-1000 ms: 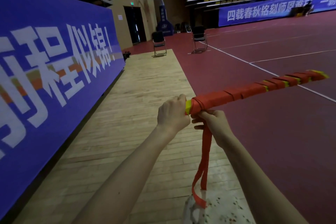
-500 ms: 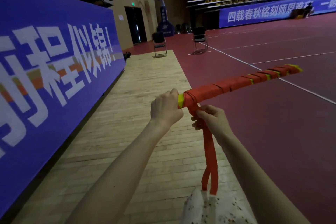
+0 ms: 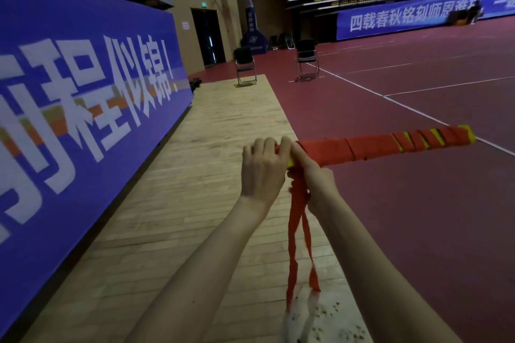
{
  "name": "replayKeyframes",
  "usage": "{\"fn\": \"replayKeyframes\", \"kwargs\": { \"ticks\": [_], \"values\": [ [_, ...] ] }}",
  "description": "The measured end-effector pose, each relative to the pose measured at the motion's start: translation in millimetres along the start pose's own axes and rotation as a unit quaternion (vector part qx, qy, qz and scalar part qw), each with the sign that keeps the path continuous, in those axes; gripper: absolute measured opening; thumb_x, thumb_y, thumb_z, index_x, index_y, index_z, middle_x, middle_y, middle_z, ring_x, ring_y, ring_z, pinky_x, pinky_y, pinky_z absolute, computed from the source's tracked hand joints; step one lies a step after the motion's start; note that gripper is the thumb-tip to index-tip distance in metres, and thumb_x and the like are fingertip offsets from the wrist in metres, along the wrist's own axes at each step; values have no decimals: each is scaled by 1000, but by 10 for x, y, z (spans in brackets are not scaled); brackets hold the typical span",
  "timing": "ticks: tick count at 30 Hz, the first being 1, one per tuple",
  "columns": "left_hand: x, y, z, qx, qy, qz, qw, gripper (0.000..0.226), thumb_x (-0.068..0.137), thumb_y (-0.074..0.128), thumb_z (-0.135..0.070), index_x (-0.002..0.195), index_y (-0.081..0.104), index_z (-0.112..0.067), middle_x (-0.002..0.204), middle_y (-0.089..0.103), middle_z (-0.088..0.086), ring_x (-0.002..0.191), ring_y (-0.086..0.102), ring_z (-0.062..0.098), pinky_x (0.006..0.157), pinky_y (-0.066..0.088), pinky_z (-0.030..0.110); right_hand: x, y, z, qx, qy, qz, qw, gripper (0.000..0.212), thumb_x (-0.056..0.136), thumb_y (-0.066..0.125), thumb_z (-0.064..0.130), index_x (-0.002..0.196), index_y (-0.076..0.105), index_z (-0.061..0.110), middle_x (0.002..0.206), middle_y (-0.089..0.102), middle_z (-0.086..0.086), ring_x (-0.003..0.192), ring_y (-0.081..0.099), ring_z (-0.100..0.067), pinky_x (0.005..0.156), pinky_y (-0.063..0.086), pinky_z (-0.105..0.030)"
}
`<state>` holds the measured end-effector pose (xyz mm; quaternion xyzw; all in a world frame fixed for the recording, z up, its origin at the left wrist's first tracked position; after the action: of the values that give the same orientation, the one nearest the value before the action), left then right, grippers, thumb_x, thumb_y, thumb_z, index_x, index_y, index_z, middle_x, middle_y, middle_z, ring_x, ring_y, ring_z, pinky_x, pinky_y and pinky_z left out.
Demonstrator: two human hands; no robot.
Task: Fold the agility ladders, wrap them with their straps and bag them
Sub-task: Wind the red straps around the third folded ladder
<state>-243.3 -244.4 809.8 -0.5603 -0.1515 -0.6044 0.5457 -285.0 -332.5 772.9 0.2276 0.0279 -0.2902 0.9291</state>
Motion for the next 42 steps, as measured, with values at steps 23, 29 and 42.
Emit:
{"fn": "replayKeyframes", "kwargs": {
  "ticks": [23, 29, 42],
  "values": [
    [89, 256, 265, -447, -120, 556, 691, 15, 79, 71, -7, 91, 64, -5, 67, 61, 3, 53, 60, 12, 49, 49, 24, 121, -283, -103, -105, -102, 135, 980, 22, 78, 75, 24, 81, 67, 4, 69, 66, -10, 49, 53, -16, 46, 45, -25],
    [-79, 388, 173, -383, -149, 404, 817, 13, 79, 69, -16, 90, 62, -16, 88, 63, 0, 82, 59, 17, 66, 45, 28, 137, -373, -182, -187, -67, 140, 970, 20, 90, 66, 16, 97, 70, -3, 90, 74, -14, 84, 72, -25, 79, 58, -37],
    [-117, 120, -83, -153, -56, 43, 986, 35, 61, 70, 5, 92, 59, -7, 85, 60, 8, 72, 58, 25, 60, 49, 34, 57, -143, -58, -10, -32, 13, 999, 28, 83, 72, 30, 66, 60, 12, 50, 45, 2, 42, 41, -10, 46, 36, -26]
  ]
}}
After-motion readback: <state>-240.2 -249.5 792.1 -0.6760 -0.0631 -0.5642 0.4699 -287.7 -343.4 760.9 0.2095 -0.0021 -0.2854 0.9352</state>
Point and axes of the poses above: each hand's wrist, its own x-axis towards the middle knuckle, its own y-axis out of the palm, z = x × y, the point moved 4 cm from there along x, towards the middle knuckle
